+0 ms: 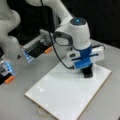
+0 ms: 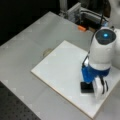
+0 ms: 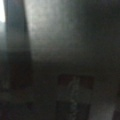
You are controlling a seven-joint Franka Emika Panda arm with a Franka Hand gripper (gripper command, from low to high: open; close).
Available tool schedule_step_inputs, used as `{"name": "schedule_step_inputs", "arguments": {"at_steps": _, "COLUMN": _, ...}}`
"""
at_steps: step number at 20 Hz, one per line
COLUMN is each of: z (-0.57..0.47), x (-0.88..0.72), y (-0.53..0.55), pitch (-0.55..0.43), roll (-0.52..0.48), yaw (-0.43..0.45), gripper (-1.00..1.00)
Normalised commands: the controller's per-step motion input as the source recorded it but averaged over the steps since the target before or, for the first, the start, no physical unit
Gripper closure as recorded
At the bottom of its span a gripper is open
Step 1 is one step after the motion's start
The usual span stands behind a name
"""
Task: Erasing curve lines
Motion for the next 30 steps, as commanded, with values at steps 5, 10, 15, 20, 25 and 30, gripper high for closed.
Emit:
{"name": "schedule_step_inputs", "arguments": {"at_steps": 5, "z": 0.17, "x": 0.06, "y": -0.34, "pitch": 0.169, "roll": -0.204, "yaw": 0.291, "gripper": 1.0}}
{"name": "schedule_step_inputs", "arguments": {"at_steps": 10, "z": 0.19, "x": -0.03, "y": -0.27, "pitch": 0.142, "roll": -0.178, "yaw": 0.307, "gripper": 1.0}}
{"name": "schedule_step_inputs", "arguments": {"at_steps": 15, "z": 0.19, "x": -0.15, "y": -0.38, "pitch": 0.115, "roll": -0.161, "yaw": 0.394, "gripper": 1.0}}
{"name": "schedule_step_inputs", "arguments": {"at_steps": 20, "z": 0.19, "x": -0.23, "y": -0.54, "pitch": 0.086, "roll": -0.124, "yaw": 0.453, "gripper": 1.0}}
{"name": "schedule_step_inputs", "arguments": {"at_steps": 25, "z": 0.15, "x": -0.23, "y": -0.58, "pitch": 0.021, "roll": -0.082, "yaw": 0.443, "gripper": 1.0}}
{"name": "schedule_step_inputs", "arguments": {"at_steps": 30, "z": 0.02, "x": -0.16, "y": -0.48, "pitch": -0.045, "roll": -0.056, "yaw": 0.493, "gripper": 1.0}}
